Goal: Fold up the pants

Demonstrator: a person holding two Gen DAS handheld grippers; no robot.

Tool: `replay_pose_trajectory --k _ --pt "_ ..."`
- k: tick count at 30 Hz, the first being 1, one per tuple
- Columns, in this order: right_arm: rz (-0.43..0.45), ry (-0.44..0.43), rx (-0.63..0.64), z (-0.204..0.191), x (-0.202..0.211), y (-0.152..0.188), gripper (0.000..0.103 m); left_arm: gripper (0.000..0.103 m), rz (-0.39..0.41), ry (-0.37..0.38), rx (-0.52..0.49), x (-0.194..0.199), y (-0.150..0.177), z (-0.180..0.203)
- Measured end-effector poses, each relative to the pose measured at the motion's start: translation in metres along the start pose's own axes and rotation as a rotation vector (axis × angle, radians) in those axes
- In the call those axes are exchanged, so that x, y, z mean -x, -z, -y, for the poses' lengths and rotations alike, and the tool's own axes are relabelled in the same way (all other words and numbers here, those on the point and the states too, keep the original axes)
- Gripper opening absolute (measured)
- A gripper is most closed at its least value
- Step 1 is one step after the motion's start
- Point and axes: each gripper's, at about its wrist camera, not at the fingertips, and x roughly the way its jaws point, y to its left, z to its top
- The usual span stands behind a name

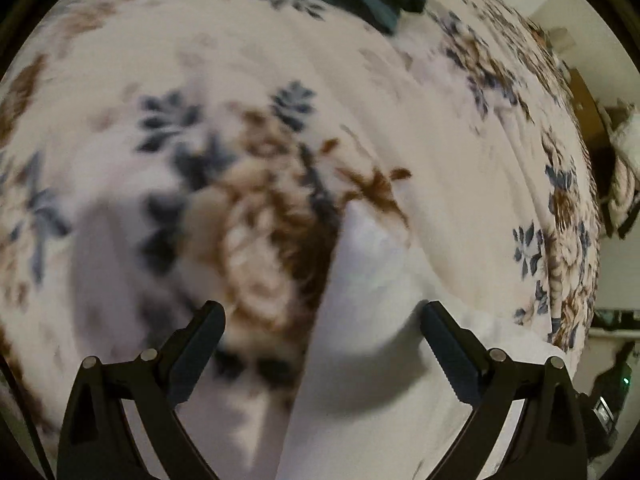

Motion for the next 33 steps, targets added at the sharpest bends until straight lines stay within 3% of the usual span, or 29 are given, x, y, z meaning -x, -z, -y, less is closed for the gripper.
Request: replay_pose_trajectory --k 2,3,4,5,7,10,13,15,16,17,21,24,25,28,29,30,31,33 --pt "-0.038 -0.037 -0.024 0.004 -0.017 -0.007 0.075 0.081 -0.009 0.040 -0.028 -0.008 -0.004 0.002" --pt "-0.038 -0.055 -0.024 0.002 -0.021 -0.009 0.066 0.057 -0.009 0.065 -0.037 -0.008 -0.004 0.003" --pt "-0.032 -0.065 0.006 -0.006 -0.023 -0.010 0.034 0.043 -0.011 0.105 -0.045 -0.007 -0.002 0.003" --pt "-0.017 -0.021 0.070 -0.021 -0.021 -0.011 0.017 0.043 -0.005 0.103 -0.047 -0.005 -0.001 0.003" --pt "0.046 0.014 0.171 -0.044 -0.009 -0.008 0.013 0.038 0.002 0.125 -0.014 -0.003 0.001 -0.008" --pt "0.116 0.042 0.264 -0.062 -0.003 -0.011 0.011 0.039 -0.016 0.203 0.099 -0.010 -0.004 -0.036" --pt "0.056 0.094 0.241 -0.053 -0.028 -0.020 0.014 0.044 -0.031 0.227 0.133 -0.011 -0.001 -0.039" --pt "0.016 0.101 0.218 -0.050 -0.032 -0.023 0.031 0.050 -0.038 0.223 0.122 0.001 -0.001 -0.033" --pt "0.010 0.109 0.183 -0.045 -0.025 -0.022 0.048 0.055 -0.027 0.219 0.118 0.012 0.001 -0.032" --pt "0.020 0.097 0.163 -0.041 -0.013 -0.018 0.057 0.056 -0.013 0.220 0.112 0.024 0.006 -0.032" --pt "0.047 0.023 0.100 -0.016 0.029 0.017 0.079 0.074 0.042 0.226 0.088 0.060 0.031 -0.032" --pt "-0.028 -0.032 -0.052 0.016 0.023 0.043 0.079 0.075 -0.002 0.260 0.096 0.055 0.052 -0.030" --pt "-0.076 -0.087 -0.132 0.030 0.012 0.054 0.079 0.075 -0.022 0.262 0.100 0.047 0.059 -0.030" --pt "-0.162 -0.164 -0.247 0.049 -0.022 0.075 0.079 0.075 -0.052 0.210 0.095 0.024 0.072 -0.030" --pt "-0.172 -0.196 -0.271 0.051 -0.032 0.081 0.075 0.075 -0.048 0.162 0.087 0.018 0.075 -0.031" --pt "-0.177 -0.254 -0.277 0.049 -0.043 0.088 0.065 0.076 -0.040 0.163 0.087 0.016 0.077 -0.033" --pt "-0.200 -0.263 -0.251 0.041 -0.053 0.094 0.035 0.077 -0.027 0.155 0.089 0.014 0.079 -0.035" --pt "-0.174 -0.185 -0.177 0.030 -0.055 0.098 0.033 0.077 -0.013 0.138 0.081 0.015 0.080 -0.036"
